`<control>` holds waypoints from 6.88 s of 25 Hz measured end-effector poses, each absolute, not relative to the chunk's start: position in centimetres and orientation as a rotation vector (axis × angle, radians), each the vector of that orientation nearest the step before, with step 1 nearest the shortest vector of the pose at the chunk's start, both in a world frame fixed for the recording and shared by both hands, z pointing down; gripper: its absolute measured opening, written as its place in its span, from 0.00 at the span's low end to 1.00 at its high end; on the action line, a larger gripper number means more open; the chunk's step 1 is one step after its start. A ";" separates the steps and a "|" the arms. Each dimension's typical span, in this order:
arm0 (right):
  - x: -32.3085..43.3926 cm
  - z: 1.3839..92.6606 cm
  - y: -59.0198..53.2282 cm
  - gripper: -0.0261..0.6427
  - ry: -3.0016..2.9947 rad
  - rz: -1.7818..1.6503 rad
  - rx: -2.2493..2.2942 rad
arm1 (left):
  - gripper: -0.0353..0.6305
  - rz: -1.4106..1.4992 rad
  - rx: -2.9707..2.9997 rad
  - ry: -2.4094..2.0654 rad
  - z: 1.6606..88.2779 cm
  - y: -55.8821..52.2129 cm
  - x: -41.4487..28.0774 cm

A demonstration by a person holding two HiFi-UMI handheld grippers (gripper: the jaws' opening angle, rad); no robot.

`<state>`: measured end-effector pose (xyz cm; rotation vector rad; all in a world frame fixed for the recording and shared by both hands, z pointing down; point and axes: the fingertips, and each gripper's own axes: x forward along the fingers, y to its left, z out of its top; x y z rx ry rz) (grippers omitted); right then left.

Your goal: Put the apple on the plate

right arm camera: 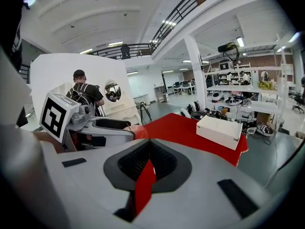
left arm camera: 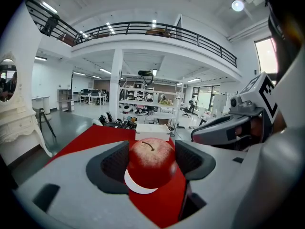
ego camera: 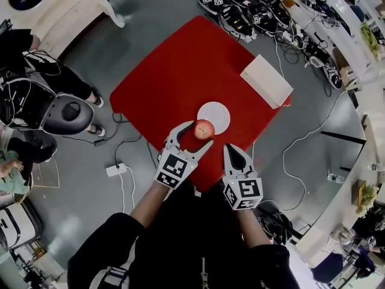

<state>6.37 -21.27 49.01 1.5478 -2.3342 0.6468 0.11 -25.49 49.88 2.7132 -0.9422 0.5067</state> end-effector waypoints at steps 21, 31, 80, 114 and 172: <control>8.6 51.2 -23.5 0.06 -2.347 0.742 1.484 | 0.50 0.510 2.685 -1.041 51.8 -28.6 2.8; 9.2 52.8 -22.7 0.06 -2.312 0.781 1.500 | 0.50 0.484 2.719 -1.038 54.4 -29.4 4.2; 10.0 61.6 -21.4 0.06 -2.252 0.940 1.456 | 0.50 0.560 2.702 -1.079 69.1 -32.7 7.1; 10.1 60.0 -22.0 0.06 -2.259 0.911 1.486 | 0.52 0.558 2.705 -1.034 68.7 -32.4 6.7; 6.0 45.9 -20.7 0.06 -2.535 0.609 1.308 | 0.06 0.397 2.696 -1.164 47.4 -19.9 0.2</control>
